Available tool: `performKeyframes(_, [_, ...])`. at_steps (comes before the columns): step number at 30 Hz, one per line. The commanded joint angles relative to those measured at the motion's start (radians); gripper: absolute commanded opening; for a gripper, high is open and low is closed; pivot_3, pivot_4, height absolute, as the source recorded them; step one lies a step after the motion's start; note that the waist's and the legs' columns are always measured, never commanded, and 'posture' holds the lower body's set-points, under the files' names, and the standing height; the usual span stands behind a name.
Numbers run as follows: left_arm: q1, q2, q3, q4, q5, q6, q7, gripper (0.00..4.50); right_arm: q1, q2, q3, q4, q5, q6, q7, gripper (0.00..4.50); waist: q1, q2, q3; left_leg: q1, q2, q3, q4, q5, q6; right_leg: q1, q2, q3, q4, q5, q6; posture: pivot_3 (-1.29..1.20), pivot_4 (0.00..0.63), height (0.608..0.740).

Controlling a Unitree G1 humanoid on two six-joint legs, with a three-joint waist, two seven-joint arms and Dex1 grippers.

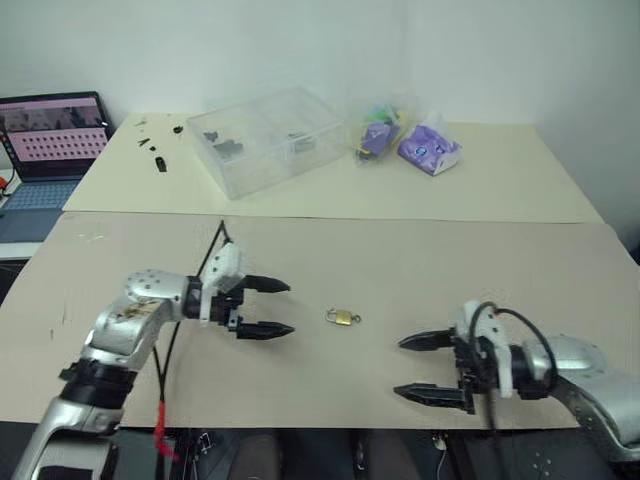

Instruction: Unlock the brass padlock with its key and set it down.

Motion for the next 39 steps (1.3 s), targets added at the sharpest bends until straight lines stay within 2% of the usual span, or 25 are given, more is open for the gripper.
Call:
performKeyframes(1, [-0.041,-0.030,-0.038,0.076,0.066,-0.105,-0.031,4.41,-0.020,0.004,-0.016,-0.054,-0.004,0.002,-0.044,4.50,0.004,0.000,0.000,0.000,0.000,0.000,0.000,0.000,0.000,0.000,0.000,0.000,0.000,0.000,0.000,0.00,0.150,0.726])
performKeyframes(3, [-0.062,-0.054,-0.048,0.132,0.088,-0.137,-0.038,4.41,-0.013,0.000,-0.025,-0.068,0.001,0.007,-0.059,4.50,0.007,0.000,0.000,-0.001,0.000,0.000,0.000,0.004,0.006,0.000,0.000,0.000,0.001,0.001,0.000,0.00,0.150,0.726])
performKeyframes(11, [-0.221,-0.227,-0.093,0.454,0.198,-0.349,-0.051,4.41,0.040,-0.013,-0.089,-0.129,0.027,0.034,-0.112,4.50,0.028,0.000,0.000,-0.008,-0.002,-0.004,0.003,0.004,0.007,-0.002,0.001,-0.001,0.001,0.002,0.001,0.00,0.150,0.726])
performKeyframes(19, [-0.286,-0.337,-0.144,0.625,0.273,-0.476,-0.112,4.41,0.063,-0.006,-0.128,-0.162,0.041,0.048,-0.179,4.50,0.017,0.000,0.000,-0.009,-0.002,-0.004,0.009,0.004,0.007,-0.001,0.002,0.000,0.002,0.005,0.004,0.00,0.150,0.726])
performKeyframes(28, [-0.365,-0.435,-0.140,0.827,0.346,-0.556,-0.049,4.41,0.087,-0.004,-0.147,-0.203,0.062,0.065,-0.230,4.50,0.030,0.000,0.000,-0.009,-0.003,-0.006,0.017,0.004,0.008,0.004,0.000,0.000,0.001,0.008,0.009,0.00,0.150,0.726])
performKeyframes(39, [-0.404,-0.524,-0.122,0.927,0.368,-0.548,-0.050,4.41,0.079,-0.006,-0.139,-0.198,0.056,0.063,-0.247,4.50,0.052,0.002,-0.002,-0.009,-0.004,-0.004,0.017,0.001,0.004,0.014,-0.001,0.000,-0.002,0.009,0.010,0.00,0.150,0.726])
